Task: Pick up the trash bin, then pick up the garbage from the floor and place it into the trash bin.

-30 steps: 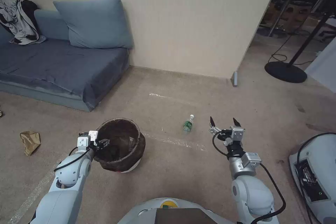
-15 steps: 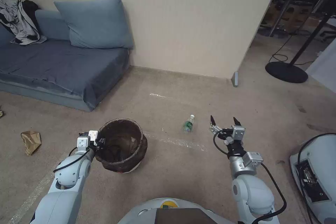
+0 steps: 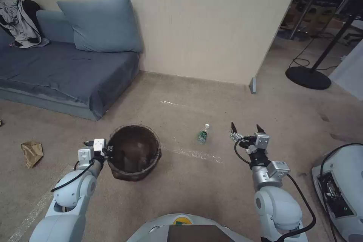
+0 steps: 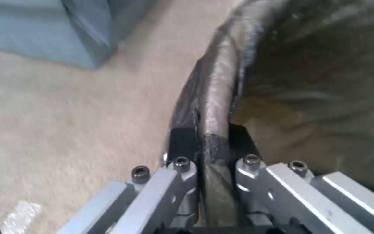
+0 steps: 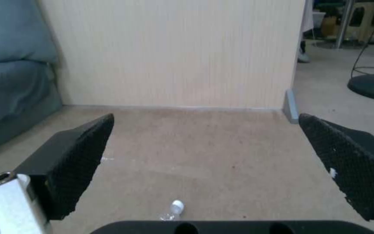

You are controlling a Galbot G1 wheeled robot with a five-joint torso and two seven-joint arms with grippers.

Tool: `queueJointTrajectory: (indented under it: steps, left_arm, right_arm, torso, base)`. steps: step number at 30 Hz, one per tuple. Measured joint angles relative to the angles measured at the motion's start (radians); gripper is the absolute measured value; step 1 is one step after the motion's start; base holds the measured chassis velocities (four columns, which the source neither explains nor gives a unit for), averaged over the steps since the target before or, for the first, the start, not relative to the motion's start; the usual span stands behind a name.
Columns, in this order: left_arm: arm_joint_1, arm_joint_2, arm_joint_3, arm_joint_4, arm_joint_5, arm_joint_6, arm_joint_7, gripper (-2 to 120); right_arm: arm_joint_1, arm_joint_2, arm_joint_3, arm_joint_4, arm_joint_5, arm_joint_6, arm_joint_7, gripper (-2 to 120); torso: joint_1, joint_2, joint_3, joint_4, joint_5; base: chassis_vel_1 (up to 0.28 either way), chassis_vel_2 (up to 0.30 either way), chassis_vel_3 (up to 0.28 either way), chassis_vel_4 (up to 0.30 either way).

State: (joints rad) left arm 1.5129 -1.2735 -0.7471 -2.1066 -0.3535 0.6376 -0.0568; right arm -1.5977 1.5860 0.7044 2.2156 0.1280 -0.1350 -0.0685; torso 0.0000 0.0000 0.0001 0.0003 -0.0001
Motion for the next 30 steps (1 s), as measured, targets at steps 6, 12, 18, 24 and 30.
queueJointTrajectory:
  steps: [6, 12, 18, 24, 30]
  left_arm:
    - [0.041, -0.022, -0.011, -0.118, -0.03, -0.056, -0.016, 5]
    - [0.053, -0.031, -0.012, -0.199, -0.007, -0.13, -0.03, 3]
    - [0.077, -0.05, -0.004, -0.248, 0.036, -0.178, -0.028, 3]
    - [0.081, -0.057, -0.004, -0.268, 0.035, -0.185, -0.029, 3]
    - [0.08, -0.063, -0.014, -0.287, 0.021, -0.182, -0.035, 3]
  right_arm:
    - [0.003, -0.002, 0.004, 0.014, 0.002, -0.011, 0.004, 100]
    - [0.002, -0.005, 0.009, 0.038, 0.002, -0.018, 0.008, 100]
    - [-0.007, -0.012, 0.02, 0.063, 0.004, -0.021, 0.009, 100]
    - [-0.013, -0.01, 0.027, 0.075, 0.005, -0.023, 0.009, 100]
    - [-0.011, -0.017, 0.033, 0.094, 0.005, -0.042, 0.006, 100]
  torso:
    - [0.0, 0.0, 0.0, -0.0005, 0.0005]
    - [0.0, 0.0, 0.0, -0.0004, 0.0002]
    - [0.0, 0.0, 0.0, -0.0002, 0.0002]
    - [0.0, 0.0, 0.0, -0.0002, 0.0001]
    - [0.0, 0.0, 0.0, -0.0002, 0.0002]
  base:
    - [0.0, 0.0, 0.0, 0.0]
    - [0.0, 0.0, 0.0, 0.0]
    - [0.0, 0.0, 0.0, 0.0]
    - [0.0, 0.0, 0.0, 0.0]
    - [0.0, 0.0, 0.0, 0.0]
